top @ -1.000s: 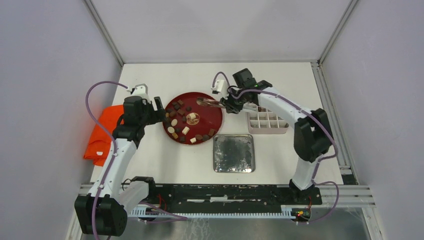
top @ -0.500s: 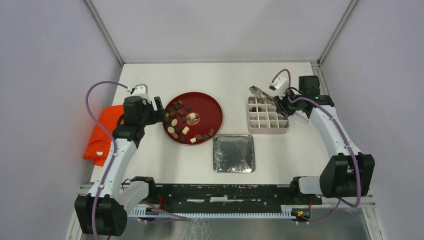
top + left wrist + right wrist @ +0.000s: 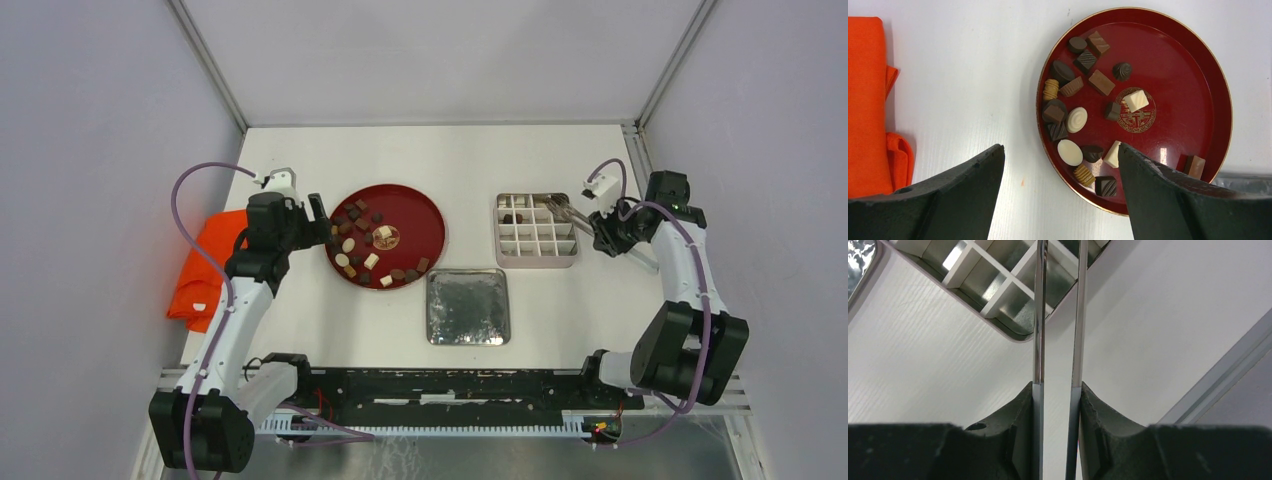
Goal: Pack the chocolate
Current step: Place the fake chocolate in the packing box.
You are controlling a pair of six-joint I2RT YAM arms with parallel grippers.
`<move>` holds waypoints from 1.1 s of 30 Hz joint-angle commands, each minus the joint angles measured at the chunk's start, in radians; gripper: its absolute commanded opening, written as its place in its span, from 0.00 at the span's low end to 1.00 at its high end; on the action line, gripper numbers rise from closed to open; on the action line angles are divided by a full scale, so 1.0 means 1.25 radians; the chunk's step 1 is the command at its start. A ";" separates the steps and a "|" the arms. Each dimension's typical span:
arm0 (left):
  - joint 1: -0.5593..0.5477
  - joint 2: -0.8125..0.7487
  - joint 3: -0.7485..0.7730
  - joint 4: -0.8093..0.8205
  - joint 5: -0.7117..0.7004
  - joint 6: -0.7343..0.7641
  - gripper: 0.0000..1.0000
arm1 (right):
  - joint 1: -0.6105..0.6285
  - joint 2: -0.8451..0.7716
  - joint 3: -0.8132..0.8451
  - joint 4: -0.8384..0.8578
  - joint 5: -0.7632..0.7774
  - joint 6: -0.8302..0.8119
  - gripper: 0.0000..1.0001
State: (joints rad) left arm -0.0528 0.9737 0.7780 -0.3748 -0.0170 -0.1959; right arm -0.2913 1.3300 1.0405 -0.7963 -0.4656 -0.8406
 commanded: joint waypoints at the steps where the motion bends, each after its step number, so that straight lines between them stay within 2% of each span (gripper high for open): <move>1: 0.001 0.000 0.008 0.008 0.010 0.029 0.89 | -0.006 0.001 -0.015 -0.023 -0.044 -0.057 0.06; 9: 0.002 0.000 0.007 0.008 0.010 0.030 0.89 | -0.016 0.022 -0.026 -0.027 -0.035 -0.067 0.11; 15: 0.002 0.000 0.007 0.008 0.010 0.030 0.89 | -0.015 0.043 -0.022 -0.015 -0.041 -0.061 0.21; 20: 0.002 0.000 0.007 0.008 0.010 0.030 0.89 | -0.015 0.057 -0.011 -0.014 -0.045 -0.058 0.23; 28: 0.002 0.000 0.007 0.007 0.010 0.030 0.89 | -0.015 0.070 -0.002 -0.012 -0.057 -0.053 0.35; 33: 0.001 0.001 0.007 0.007 0.010 0.030 0.89 | -0.015 0.069 0.011 -0.019 -0.061 -0.053 0.38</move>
State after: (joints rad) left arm -0.0528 0.9737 0.7780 -0.3748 -0.0170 -0.1959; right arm -0.3042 1.4143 1.0069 -0.8215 -0.5053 -0.9024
